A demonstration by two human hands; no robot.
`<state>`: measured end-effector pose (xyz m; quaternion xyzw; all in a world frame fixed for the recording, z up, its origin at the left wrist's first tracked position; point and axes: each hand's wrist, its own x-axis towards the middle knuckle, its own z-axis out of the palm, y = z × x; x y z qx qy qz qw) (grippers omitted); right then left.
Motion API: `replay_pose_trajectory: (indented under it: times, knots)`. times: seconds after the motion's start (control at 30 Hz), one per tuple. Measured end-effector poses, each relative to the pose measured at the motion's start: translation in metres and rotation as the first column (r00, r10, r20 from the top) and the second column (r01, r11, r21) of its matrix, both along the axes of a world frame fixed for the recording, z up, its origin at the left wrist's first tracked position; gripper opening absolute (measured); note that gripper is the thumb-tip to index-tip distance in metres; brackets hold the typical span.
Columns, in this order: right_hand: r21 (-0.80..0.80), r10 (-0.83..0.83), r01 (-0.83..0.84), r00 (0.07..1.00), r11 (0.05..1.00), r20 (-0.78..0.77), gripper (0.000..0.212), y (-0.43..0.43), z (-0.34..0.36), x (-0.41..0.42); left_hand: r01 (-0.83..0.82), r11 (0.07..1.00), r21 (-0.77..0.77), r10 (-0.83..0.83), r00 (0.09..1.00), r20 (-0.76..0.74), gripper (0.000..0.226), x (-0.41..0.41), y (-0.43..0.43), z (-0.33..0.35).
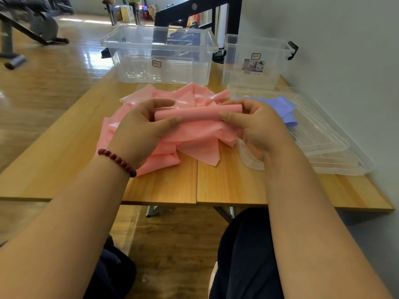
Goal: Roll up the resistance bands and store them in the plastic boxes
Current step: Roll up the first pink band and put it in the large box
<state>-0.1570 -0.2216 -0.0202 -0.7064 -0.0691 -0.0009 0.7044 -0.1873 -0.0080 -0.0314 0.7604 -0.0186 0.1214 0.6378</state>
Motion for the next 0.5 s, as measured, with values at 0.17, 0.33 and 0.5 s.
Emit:
replay_pose_trajectory:
  times: [0.17,0.33,0.5]
  knots:
    - [0.012,-0.045,0.044,0.994,0.999,0.101,0.02,0.003,-0.001,-0.002,0.038,0.998,-0.046,-0.039,0.999,-0.036,0.037,-0.001,0.0,0.006]
    - [0.057,-0.036,0.029,0.992,0.998,0.125,0.02,0.001,-0.004,-0.009,0.102,0.993,-0.052,-0.104,0.994,-0.044,0.037,-0.002,0.004,0.008]
    - [0.029,-0.003,0.0,0.994,1.0,0.111,0.013,-0.001,-0.008,-0.011,0.065,0.996,0.058,-0.064,0.998,-0.008,0.016,-0.007,0.004,0.007]
